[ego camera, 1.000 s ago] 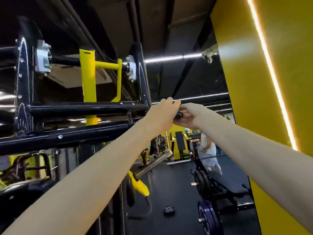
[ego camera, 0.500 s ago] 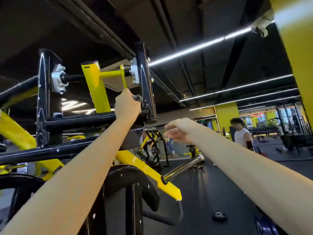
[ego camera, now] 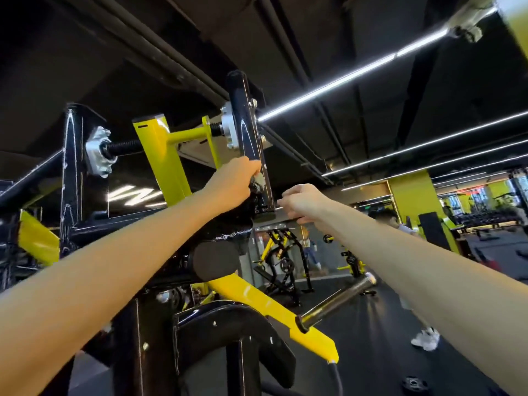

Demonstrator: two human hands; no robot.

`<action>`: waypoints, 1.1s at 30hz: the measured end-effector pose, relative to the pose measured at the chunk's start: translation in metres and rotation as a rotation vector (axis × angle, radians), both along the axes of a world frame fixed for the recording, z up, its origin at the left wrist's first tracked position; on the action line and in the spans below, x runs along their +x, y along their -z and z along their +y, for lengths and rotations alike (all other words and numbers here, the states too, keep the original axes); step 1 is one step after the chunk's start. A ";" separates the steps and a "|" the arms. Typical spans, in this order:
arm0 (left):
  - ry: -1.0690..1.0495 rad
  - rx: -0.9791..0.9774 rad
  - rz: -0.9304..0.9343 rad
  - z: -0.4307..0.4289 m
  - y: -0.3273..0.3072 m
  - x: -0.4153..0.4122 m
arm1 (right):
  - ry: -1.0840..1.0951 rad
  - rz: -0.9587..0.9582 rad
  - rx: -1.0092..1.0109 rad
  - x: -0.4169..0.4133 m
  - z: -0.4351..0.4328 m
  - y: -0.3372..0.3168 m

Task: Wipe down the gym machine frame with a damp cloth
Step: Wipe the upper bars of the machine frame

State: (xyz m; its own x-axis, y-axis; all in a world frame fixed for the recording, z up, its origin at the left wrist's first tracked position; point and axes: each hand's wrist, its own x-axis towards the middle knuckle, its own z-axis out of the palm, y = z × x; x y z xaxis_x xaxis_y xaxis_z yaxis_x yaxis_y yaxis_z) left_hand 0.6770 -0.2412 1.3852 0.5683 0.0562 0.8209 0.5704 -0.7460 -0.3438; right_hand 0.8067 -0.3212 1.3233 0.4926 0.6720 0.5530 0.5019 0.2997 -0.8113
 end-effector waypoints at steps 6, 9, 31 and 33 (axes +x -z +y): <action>0.034 0.121 -0.142 0.002 -0.019 0.007 | -0.103 0.013 0.089 0.013 0.039 -0.018; -0.030 0.234 0.078 0.001 -0.008 0.009 | -0.127 0.066 0.148 0.022 0.044 -0.027; -0.129 0.317 -0.169 0.004 -0.090 0.029 | -0.505 -0.078 0.267 0.049 0.062 -0.114; -0.092 0.295 -0.144 0.005 -0.085 0.022 | -0.550 -0.137 0.191 0.049 0.069 -0.120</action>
